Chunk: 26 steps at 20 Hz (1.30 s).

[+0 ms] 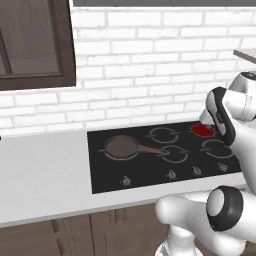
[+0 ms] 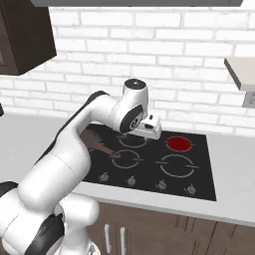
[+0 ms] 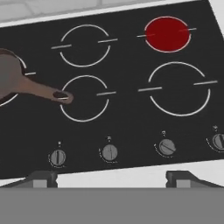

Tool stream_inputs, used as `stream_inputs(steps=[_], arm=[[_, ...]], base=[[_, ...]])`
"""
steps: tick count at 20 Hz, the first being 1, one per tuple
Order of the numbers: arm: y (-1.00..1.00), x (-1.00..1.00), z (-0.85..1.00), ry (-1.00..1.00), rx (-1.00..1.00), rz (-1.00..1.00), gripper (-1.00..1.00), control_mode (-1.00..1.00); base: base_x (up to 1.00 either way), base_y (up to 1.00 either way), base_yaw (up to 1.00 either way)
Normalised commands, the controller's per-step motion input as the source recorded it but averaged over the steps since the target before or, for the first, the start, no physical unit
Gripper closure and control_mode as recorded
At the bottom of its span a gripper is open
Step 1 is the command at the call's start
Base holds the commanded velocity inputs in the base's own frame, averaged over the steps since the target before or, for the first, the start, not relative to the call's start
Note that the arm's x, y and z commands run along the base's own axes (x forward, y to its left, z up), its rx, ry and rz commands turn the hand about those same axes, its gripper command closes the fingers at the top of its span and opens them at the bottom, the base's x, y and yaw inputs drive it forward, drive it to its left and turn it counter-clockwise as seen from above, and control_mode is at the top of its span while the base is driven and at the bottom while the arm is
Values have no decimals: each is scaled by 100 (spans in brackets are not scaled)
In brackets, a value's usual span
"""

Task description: Turn off the rear right burner of the stove.

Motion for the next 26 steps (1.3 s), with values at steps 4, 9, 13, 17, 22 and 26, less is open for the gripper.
stream_inputs(steps=[4,9,13,17,22,26], arm=[[-78,-3,-56,-1,0,32,-100,-100],[-57,-4,-55,1,-1,38,-100,-100],[-26,0,-71,11,-11,34,-100,-100],[-9,0,-58,10,-10,29,-100,-100],[0,-2,-44,8,-10,18,-100,-100],[0,0,-24,5,-1,0,-100,-100]], base=[[0,0,0],[0,0,0],[0,0,0],[0,0,0],[0,0,0],[0,0,0]])
